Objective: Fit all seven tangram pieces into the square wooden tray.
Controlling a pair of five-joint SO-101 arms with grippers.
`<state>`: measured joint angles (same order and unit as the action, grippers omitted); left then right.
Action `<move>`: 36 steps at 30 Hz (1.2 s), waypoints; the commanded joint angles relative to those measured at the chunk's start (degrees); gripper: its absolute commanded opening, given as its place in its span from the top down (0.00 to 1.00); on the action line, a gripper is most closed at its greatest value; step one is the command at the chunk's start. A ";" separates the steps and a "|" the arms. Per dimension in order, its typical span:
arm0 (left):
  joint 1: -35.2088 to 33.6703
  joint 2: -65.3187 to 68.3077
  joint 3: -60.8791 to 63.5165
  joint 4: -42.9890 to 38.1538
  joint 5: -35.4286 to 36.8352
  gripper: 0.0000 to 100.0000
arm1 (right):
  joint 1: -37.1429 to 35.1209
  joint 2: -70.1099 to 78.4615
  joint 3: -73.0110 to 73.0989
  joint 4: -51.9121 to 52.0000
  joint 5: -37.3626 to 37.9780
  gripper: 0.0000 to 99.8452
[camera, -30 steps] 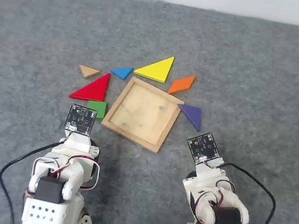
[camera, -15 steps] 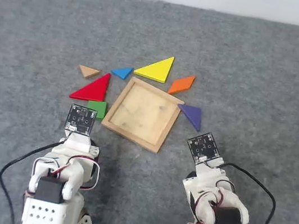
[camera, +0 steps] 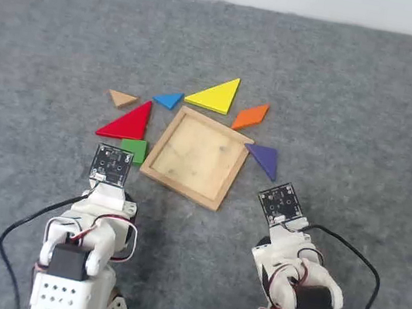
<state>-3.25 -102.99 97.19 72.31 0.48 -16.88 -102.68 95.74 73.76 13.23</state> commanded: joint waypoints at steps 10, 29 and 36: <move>-0.09 -1.23 -0.84 0.00 -0.35 0.99 | -0.22 0.48 0.62 0.13 0.53 0.99; -0.09 -1.23 -0.84 0.00 -0.35 0.99 | -0.13 0.48 0.62 0.31 0.53 0.99; 1.93 -1.23 -0.84 0.00 -0.26 0.99 | -0.75 0.48 0.53 -7.69 1.32 0.99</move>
<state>-3.08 -102.99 97.19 72.31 0.66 -16.88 -102.68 95.74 71.21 13.23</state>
